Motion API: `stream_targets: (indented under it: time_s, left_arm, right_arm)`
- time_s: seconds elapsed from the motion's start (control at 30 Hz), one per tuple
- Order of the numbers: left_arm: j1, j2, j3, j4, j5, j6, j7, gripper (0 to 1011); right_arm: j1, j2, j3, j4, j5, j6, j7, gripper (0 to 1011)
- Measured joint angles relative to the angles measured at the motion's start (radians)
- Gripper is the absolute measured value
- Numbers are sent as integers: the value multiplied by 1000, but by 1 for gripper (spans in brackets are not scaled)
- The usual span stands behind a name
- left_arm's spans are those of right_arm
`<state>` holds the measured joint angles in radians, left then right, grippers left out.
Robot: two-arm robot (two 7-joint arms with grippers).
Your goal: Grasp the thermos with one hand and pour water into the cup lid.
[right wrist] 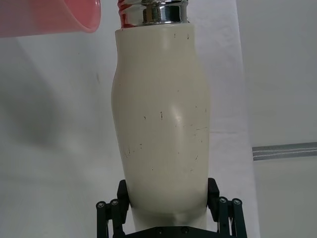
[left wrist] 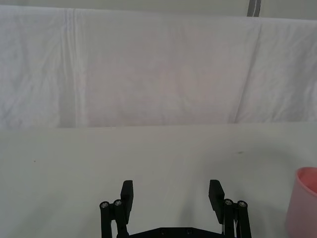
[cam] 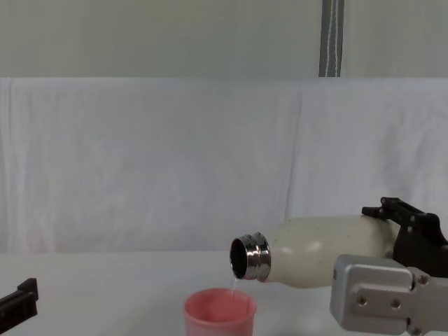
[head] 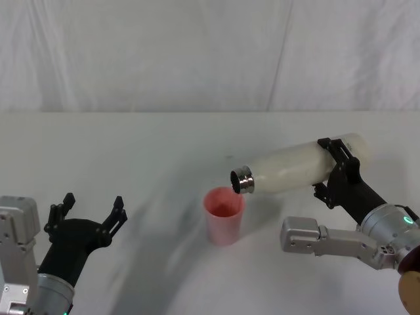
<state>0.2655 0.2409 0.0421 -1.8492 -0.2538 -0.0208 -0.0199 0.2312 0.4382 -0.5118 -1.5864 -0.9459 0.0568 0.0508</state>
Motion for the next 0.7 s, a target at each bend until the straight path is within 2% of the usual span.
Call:
stream_targets:
  time_s: [0.7]
  left_arm:
    - [0, 0, 0, 0, 0, 0, 0, 1001]
  right_arm:
    - [3, 2, -1, 1, -2, -3, -1, 951]
